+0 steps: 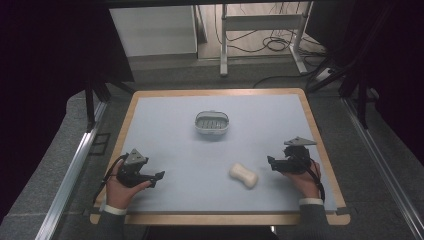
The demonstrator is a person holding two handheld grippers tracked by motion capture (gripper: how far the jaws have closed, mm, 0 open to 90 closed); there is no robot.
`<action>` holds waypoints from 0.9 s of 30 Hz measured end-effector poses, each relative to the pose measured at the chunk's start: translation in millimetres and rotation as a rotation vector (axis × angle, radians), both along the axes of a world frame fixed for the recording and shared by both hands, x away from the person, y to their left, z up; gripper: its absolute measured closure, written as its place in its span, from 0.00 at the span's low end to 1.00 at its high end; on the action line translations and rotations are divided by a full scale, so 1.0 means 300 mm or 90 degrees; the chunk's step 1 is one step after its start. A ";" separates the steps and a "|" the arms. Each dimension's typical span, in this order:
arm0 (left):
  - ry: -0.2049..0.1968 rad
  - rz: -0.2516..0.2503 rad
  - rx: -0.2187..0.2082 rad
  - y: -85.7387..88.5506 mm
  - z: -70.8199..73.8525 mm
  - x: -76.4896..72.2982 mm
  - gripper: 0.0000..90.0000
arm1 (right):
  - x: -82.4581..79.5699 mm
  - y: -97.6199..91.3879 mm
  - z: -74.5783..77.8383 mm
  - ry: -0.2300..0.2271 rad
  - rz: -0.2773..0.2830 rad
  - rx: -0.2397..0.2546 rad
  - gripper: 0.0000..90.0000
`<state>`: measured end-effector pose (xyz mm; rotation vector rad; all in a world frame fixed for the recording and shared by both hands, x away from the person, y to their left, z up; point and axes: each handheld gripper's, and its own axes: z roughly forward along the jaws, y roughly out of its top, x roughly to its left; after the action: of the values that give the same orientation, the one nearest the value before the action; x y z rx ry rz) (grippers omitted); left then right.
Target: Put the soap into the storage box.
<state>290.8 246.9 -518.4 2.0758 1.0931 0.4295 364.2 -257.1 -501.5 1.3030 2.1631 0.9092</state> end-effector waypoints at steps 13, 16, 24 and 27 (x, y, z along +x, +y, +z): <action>0.000 0.002 -0.005 0.009 0.003 0.002 0.17 | -0.014 -0.012 0.008 0.002 0.021 0.020 0.15; 0.001 0.001 -0.003 0.008 -0.001 0.005 0.17 | -0.018 -0.009 0.015 0.001 0.029 0.020 0.15; 0.000 0.005 -0.003 0.011 -0.002 0.006 0.17 | -0.032 -0.007 0.043 -0.012 0.042 0.021 0.18; 0.002 0.005 -0.003 0.011 -0.005 0.008 0.17 | -0.040 -0.003 0.051 -0.019 0.051 0.025 0.19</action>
<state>293.1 250.3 -520.0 2.0695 1.1034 0.4270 352.3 -257.9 -486.3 1.2204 2.1986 1.0004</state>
